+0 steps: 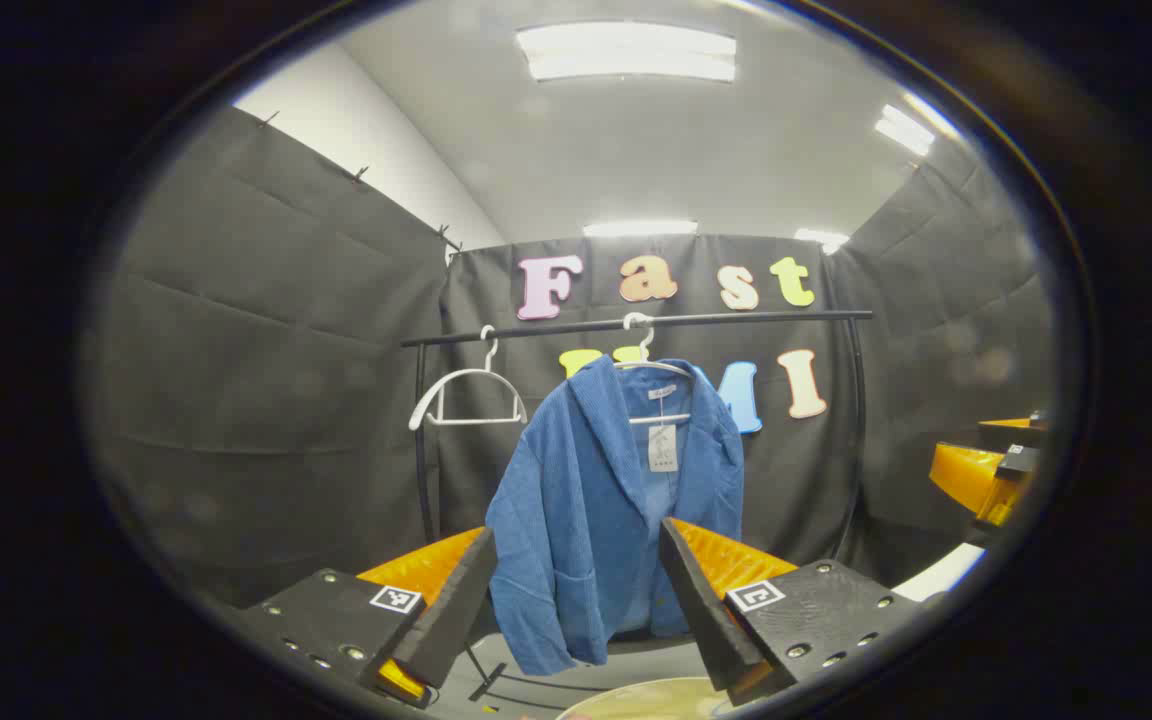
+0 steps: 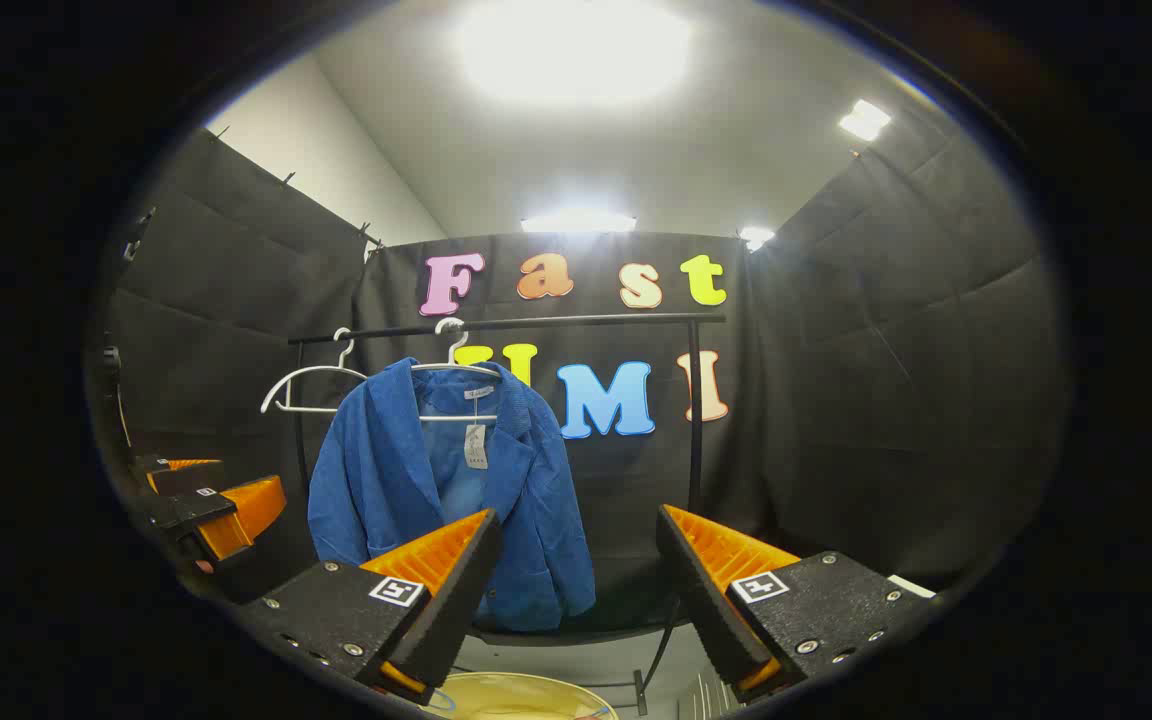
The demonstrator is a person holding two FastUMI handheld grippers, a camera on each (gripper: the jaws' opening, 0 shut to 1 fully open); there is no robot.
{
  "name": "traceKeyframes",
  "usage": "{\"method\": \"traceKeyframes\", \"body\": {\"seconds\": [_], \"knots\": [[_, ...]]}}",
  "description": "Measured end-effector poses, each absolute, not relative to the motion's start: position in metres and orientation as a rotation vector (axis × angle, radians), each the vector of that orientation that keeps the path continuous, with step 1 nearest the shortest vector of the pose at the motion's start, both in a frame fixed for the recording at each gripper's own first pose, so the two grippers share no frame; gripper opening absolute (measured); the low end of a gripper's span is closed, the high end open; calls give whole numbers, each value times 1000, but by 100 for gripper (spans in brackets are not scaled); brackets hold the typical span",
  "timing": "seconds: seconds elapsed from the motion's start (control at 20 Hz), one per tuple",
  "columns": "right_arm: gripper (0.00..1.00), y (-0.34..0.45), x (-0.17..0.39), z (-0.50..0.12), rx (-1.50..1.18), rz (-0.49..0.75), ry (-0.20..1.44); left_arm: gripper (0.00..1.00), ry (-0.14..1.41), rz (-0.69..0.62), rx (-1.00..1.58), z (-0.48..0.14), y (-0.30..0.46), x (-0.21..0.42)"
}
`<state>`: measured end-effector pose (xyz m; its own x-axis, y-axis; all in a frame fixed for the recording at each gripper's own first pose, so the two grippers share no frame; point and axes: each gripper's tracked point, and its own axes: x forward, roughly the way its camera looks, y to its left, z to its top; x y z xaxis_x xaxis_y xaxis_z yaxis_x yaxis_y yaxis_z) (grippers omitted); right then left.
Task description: Grasp the clothes on the hanger with both hands and then place them into the laundry hamper below.
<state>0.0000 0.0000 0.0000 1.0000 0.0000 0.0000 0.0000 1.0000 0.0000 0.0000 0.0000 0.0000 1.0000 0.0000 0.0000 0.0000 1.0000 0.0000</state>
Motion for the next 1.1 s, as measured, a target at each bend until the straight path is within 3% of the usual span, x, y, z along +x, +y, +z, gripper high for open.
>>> {"method": "traceKeyframes", "body": {"seconds": [1.1], "knots": [[95,18,18,0,0,-54,-4,94,-19,-64,-3,1,13,28]]}}
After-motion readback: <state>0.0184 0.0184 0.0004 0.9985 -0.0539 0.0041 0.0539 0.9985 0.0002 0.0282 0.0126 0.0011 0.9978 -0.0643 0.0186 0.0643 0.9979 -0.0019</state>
